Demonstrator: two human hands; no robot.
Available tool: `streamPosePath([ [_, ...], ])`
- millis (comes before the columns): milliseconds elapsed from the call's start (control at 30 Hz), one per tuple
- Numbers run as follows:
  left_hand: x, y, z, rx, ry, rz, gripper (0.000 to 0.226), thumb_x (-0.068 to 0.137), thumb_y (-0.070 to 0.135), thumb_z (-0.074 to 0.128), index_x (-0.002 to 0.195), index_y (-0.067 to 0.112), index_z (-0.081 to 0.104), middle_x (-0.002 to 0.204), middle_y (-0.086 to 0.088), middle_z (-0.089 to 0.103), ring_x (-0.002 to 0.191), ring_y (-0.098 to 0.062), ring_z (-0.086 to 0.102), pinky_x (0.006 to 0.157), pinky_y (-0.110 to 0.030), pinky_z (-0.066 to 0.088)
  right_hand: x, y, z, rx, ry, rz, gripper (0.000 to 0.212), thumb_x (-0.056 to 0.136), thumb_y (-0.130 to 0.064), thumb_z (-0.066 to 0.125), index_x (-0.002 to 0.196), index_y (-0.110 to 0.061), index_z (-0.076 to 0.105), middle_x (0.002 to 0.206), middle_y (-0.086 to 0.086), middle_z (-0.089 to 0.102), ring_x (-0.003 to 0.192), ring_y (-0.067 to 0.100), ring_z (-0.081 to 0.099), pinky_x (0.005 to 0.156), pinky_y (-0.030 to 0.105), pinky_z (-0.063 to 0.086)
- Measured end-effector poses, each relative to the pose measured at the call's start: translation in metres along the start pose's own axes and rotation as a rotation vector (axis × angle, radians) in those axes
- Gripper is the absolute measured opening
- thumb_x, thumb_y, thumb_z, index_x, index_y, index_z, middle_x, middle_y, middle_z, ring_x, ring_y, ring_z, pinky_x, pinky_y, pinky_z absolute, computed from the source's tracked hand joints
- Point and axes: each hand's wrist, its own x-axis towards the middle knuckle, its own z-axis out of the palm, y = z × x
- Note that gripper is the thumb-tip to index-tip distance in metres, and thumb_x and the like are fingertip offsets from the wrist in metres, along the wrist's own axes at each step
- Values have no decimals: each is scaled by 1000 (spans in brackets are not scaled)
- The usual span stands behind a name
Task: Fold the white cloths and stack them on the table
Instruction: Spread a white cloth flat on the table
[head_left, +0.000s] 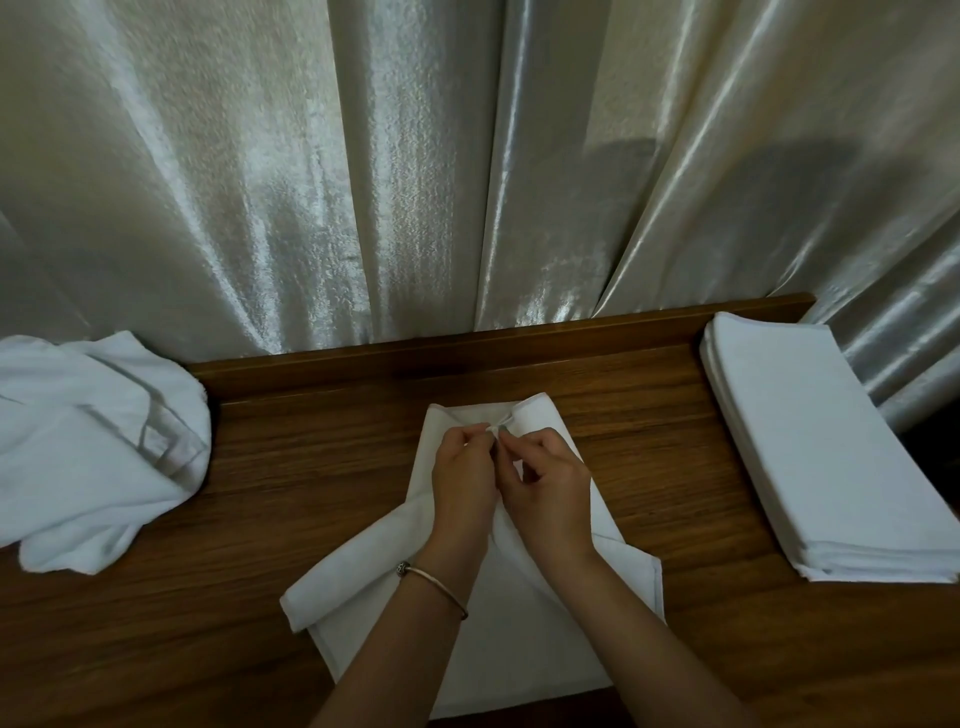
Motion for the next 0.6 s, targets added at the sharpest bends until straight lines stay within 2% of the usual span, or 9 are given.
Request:
streamPosePath([
  [100,1,3,1,88,31,18,18,90,25,58,106,16,61,102,-4,66,95,-20,64,90,-40,54,-1,4,-1,63,-81,26,20,85,-15,69,102,-6,73,92,3,66,68,1,54,64,3,44],
  [167,2,3,-2,87,37,8,20,91,23,59,107,13,62,103,-7,66,95,-22,64,91,-43,54,-3,2,-3,38,-90,-20,31,87,-31,59,105,-11,74,95,0,70,73,4,61,64,5,46],
  [233,1,1,-9,57,39,-12,16,92,20,57,104,12,63,102,-10,66,95,-25,64,90,-45,54,-4,2,-8,6,-92,-68,40,84,-42,49,104,-20,75,93,-7,73,76,5,65,63,14,50],
  [300,-5,-2,-19,55,77,25,9,92,16,56,99,16,62,100,-8,65,93,-23,64,86,-42,55,1,0,-14,156,-148,72,35,80,-47,48,97,-34,75,89,-12,74,79,6,67,67,24,54],
  [367,-13,-7,-30,118,139,149,11,93,11,54,94,20,61,95,0,63,88,-16,62,78,-33,55,15,-2,-16,329,-138,296,23,79,-46,51,87,-48,72,84,-12,73,80,9,67,74,36,56],
  [433,-22,-12,-40,196,166,305,15,93,7,53,91,20,60,88,8,62,79,-7,60,70,-23,51,43,3,-15,198,-109,417,19,87,-37,55,93,-47,69,90,-11,73,83,13,66,77,38,55],
  [533,-37,-15,-49,289,144,457,25,92,1,52,85,23,59,77,11,61,65,-4,56,57,-9,42,91,14,-6,-144,-278,489,30,87,-28,61,116,-33,64,118,-6,66,105,16,60,85,32,48],
  [600,-46,-15,-52,339,123,532,32,91,-2,52,81,29,56,73,9,62,69,-6,57,55,-8,41,111,19,7,-319,-419,475,36,80,-33,65,116,-27,64,119,-3,64,111,22,59,90,36,48],
])
